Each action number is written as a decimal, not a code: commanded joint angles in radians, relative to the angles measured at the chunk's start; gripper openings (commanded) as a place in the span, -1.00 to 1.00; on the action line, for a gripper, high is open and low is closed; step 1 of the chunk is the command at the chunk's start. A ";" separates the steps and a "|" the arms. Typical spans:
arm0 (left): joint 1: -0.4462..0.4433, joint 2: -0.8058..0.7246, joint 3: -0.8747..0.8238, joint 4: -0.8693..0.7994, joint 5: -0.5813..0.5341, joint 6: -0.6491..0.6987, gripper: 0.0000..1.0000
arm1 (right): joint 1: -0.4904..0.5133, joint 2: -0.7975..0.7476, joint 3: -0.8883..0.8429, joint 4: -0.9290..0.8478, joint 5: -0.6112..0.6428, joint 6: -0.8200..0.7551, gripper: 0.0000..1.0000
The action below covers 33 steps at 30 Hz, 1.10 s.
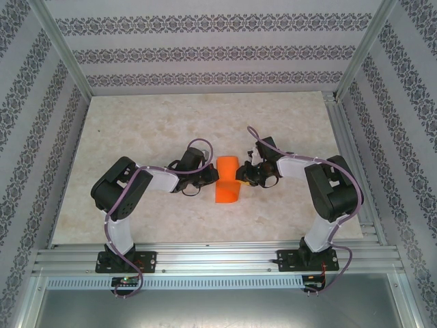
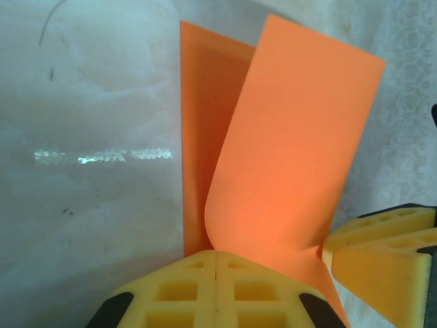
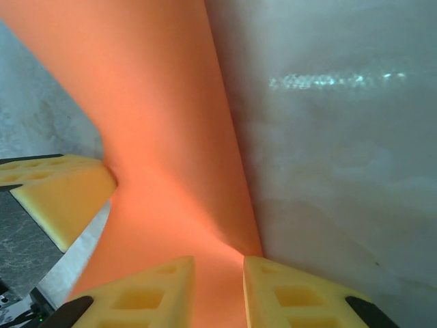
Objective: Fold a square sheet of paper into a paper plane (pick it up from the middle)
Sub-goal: Fold the square sheet of paper in half at the center of the table.
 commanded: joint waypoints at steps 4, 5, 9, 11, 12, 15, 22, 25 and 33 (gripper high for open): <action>-0.017 0.067 0.009 -0.011 0.003 0.017 -0.97 | -0.007 -0.069 0.005 -0.035 0.011 -0.033 -0.45; -0.017 0.063 0.006 -0.010 0.002 0.015 -0.97 | -0.005 -0.083 0.008 -0.041 0.006 -0.033 -0.44; -0.016 0.053 0.009 -0.022 -0.003 0.024 -0.98 | 0.008 -0.139 0.006 -0.027 -0.028 -0.019 -0.42; -0.016 0.045 0.011 -0.027 -0.005 0.035 -1.00 | 0.013 -0.148 -0.003 -0.015 -0.034 -0.007 -0.43; -0.017 0.043 0.010 -0.030 -0.010 0.038 -1.00 | 0.015 -0.148 -0.009 -0.008 -0.037 0.001 -0.43; -0.016 0.030 0.008 -0.030 -0.016 0.043 -1.00 | 0.021 -0.147 -0.040 0.039 -0.061 0.029 -0.45; -0.016 -0.012 0.003 -0.015 -0.005 0.048 -1.00 | 0.029 -0.148 -0.088 0.095 -0.071 0.064 -0.45; -0.017 -0.010 0.020 -0.053 -0.017 0.066 -1.00 | 0.031 -0.154 -0.088 0.102 -0.076 0.071 -0.45; -0.016 -0.003 0.027 -0.090 -0.029 0.099 -1.00 | 0.048 -0.158 -0.099 0.117 -0.094 0.084 -0.43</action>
